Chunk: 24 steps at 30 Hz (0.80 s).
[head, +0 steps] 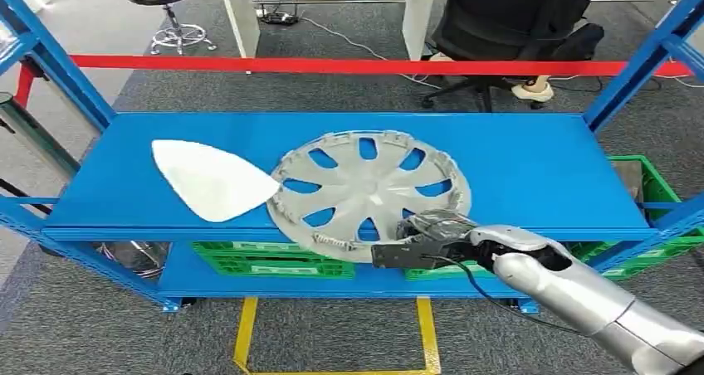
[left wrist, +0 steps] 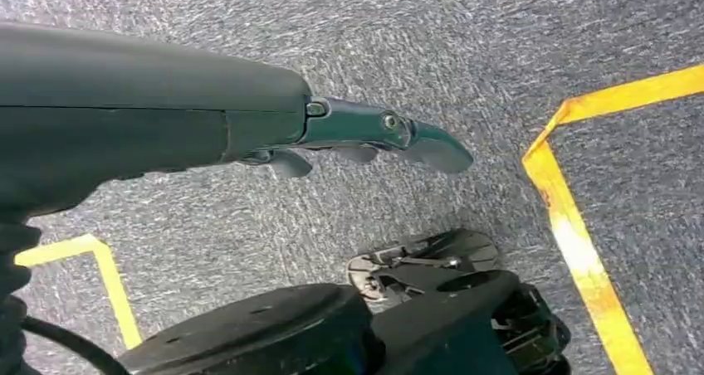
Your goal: Take the parts from the cabinet and place them on the table.
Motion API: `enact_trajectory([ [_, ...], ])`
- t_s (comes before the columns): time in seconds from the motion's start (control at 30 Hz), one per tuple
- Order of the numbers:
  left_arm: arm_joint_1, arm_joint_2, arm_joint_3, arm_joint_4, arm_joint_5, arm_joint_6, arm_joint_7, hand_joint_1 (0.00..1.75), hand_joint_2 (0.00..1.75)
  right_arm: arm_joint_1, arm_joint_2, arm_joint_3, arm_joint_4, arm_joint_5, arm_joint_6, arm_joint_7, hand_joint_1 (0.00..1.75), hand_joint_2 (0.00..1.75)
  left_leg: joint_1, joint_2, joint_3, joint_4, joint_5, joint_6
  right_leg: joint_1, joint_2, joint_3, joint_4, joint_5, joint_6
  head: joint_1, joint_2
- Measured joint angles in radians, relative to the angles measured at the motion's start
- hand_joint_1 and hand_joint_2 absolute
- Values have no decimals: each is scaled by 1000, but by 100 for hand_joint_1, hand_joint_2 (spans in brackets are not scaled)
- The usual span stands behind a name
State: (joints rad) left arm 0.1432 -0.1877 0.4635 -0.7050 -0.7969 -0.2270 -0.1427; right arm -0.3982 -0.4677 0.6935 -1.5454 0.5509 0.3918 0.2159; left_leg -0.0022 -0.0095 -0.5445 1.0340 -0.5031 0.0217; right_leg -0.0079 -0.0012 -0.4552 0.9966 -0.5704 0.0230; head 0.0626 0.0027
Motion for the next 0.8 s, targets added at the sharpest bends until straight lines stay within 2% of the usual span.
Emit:
enact_trajectory([
  [0.07,0,1,-2,0,3,0,0,0,175,-1,-8,11,-12,0,-5,0,175,175,0,0,0,0,0,0,0,0,0,0,0,0,0,0],
  [0.3,10,4,-19,-1,34,-1,5,0,175,3,-47,48,-71,2,-94,26,175,175,0,0,-1,0,0,0,0,0,-1,0,0,0,0,0],
  [0.8,19,5,-19,-3,35,-3,10,0,175,12,-69,55,-103,2,-101,31,175,175,0,0,-1,0,0,0,0,-1,-1,0,0,0,0,0],
])
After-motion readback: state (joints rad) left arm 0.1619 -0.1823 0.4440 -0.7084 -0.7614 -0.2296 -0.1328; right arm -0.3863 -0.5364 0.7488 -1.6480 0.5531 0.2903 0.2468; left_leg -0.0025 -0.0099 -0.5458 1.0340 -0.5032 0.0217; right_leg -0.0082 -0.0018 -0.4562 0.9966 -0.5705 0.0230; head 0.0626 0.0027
